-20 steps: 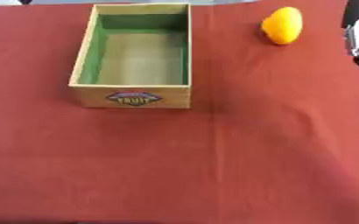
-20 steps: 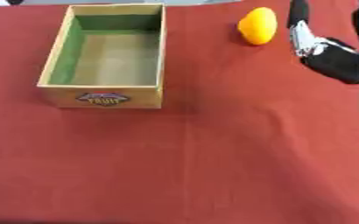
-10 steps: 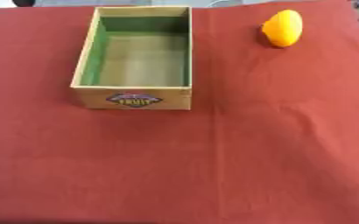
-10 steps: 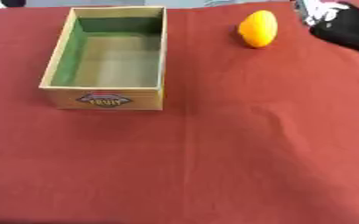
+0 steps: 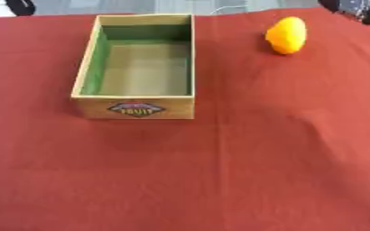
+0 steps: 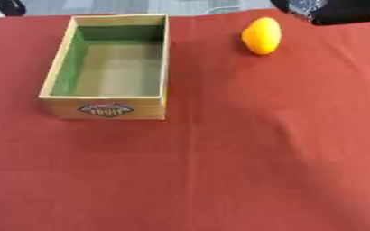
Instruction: Pick up objects on the table and place them in the box.
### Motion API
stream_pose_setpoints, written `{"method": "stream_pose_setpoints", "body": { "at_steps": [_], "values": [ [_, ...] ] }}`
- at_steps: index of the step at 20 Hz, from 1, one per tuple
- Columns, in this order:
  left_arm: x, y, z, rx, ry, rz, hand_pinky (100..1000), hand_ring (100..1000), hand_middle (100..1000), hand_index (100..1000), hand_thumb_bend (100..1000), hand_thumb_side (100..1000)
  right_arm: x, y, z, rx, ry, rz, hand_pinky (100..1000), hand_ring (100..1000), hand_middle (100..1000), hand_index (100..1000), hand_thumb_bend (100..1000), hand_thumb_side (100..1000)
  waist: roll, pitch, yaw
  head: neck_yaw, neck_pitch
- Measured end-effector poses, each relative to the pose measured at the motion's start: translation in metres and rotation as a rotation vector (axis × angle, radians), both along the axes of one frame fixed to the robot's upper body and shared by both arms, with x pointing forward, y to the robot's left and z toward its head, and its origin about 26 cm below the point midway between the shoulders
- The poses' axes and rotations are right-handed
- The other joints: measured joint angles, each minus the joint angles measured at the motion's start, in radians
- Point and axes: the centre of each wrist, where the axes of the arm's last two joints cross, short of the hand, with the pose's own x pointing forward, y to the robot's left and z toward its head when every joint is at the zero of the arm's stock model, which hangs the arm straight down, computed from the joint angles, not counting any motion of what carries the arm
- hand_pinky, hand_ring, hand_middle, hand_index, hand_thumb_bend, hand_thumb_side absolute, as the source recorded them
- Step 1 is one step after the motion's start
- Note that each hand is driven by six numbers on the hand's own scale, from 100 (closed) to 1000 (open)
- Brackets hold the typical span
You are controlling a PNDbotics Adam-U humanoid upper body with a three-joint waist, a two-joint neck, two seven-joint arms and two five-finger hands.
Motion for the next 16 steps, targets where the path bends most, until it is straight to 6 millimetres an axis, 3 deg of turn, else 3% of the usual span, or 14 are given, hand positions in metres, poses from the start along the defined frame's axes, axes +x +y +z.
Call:
{"method": "stream_pose_setpoints", "body": {
  "at_steps": [6,11,16],
  "values": [
    [0.000,-0.002,0.001,0.006,0.000,-0.007,606,661,729,895,171,964,0.037,-0.023,0.007,-0.074,0.164,-0.108,890,982,979,1000,601,909,0.003,0.007,-0.001,-0.009,-0.009],
    [0.000,-0.002,0.002,0.008,0.001,-0.008,606,661,728,895,170,964,0.066,-0.035,0.001,-0.103,0.305,-0.167,915,996,1000,1000,667,896,0.004,0.011,-0.002,-0.009,-0.010],
    [0.001,-0.003,0.004,0.010,-0.007,-0.013,607,662,729,895,171,963,0.088,-0.038,-0.011,-0.131,0.403,-0.208,910,983,998,1000,700,894,0.001,0.013,0.004,-0.009,-0.031]
  ]
}}
